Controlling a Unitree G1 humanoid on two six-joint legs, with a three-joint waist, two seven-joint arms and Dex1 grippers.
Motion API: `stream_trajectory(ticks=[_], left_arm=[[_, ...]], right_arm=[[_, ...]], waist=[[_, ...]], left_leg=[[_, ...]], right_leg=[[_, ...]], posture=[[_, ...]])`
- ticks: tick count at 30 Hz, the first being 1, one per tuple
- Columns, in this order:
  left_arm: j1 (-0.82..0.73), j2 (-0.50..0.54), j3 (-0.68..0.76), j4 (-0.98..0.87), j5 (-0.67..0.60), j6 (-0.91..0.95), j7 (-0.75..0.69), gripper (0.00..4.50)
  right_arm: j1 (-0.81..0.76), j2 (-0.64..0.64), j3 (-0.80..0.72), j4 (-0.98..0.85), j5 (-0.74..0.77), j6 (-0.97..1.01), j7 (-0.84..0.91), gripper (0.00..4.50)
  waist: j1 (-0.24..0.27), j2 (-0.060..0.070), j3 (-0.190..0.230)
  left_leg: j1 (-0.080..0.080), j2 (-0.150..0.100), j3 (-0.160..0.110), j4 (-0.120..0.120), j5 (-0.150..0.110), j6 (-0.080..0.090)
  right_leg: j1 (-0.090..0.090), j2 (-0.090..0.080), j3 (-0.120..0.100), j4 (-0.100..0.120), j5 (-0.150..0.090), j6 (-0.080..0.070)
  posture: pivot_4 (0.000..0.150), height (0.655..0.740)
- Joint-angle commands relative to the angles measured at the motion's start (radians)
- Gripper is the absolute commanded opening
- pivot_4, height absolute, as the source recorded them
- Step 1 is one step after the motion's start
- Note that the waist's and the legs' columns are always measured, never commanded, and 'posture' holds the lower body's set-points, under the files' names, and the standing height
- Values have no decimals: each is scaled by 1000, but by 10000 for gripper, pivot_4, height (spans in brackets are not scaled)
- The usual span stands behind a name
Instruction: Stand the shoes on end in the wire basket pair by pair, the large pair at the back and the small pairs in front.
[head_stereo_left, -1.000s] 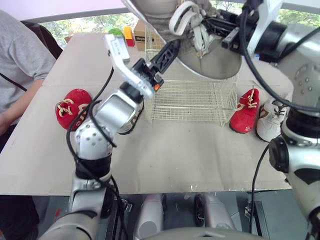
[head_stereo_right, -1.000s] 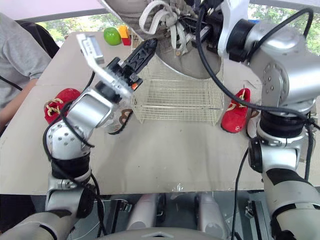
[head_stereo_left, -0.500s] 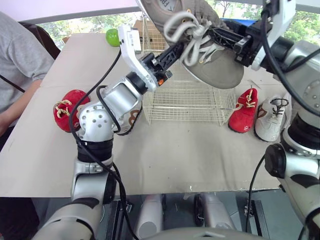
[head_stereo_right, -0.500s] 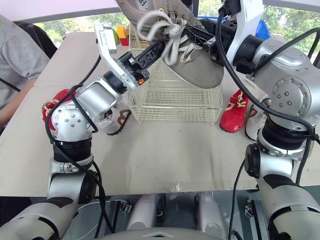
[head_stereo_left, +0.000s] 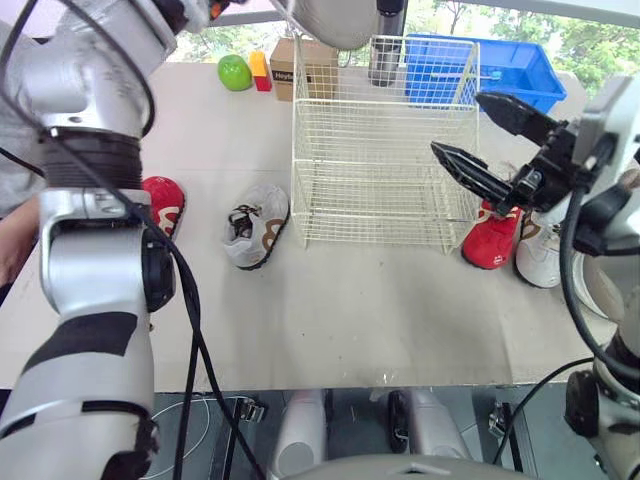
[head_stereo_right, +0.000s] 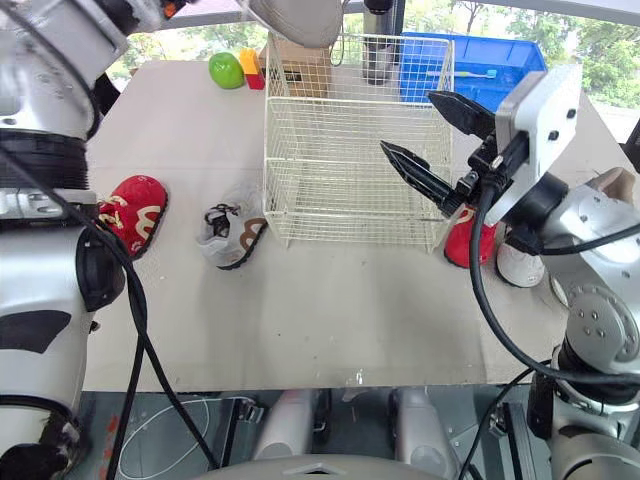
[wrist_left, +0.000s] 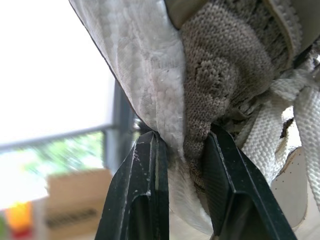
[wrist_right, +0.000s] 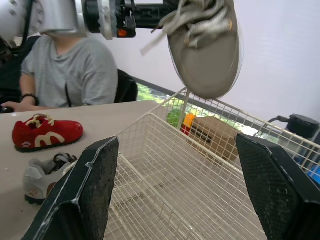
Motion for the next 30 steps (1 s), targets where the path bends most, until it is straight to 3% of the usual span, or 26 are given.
stream_trajectory(ticks=[1,11,19,25,30], left_arm=[[2,-42,-71,80,174,-223,-145,6383],[111,-64,-115,118,319,-180,-364,6383],[103,8,-36,71,344,-76,-386,44816],[165,112,140,-143,183,168,-432,44816],[421,152,367,-464,-14,454,-354,44816]], right_arm=[[23,-4,-13,-57,26,-14,-70,35102],[135,-52,-25,-109,83,-34,-134,35102],[163,-69,4,-97,97,-68,-153,35102],[179,-86,44,-63,98,-104,-131,35102],[188,-95,87,-25,90,-145,-95,35102]], waist=[[0,0,0],[-20,0,0],[-35,1,0],[-48,1,0],[-49,1,0]], left_leg=[[0,0,0,0,0,1],[-1,1,-1,-1,-2,3],[3,1,-1,-1,-2,4],[3,2,-1,0,-2,4],[4,2,-1,1,-2,4]], right_leg=[[0,0,0,0,0,0],[-2,1,1,1,0,0],[0,1,2,3,0,0],[-1,2,3,6,0,0],[-1,1,3,7,-1,1]], posture=[[1500,7400],[1500,7400],[1500,7400],[1500,7400],[1500,7400]])
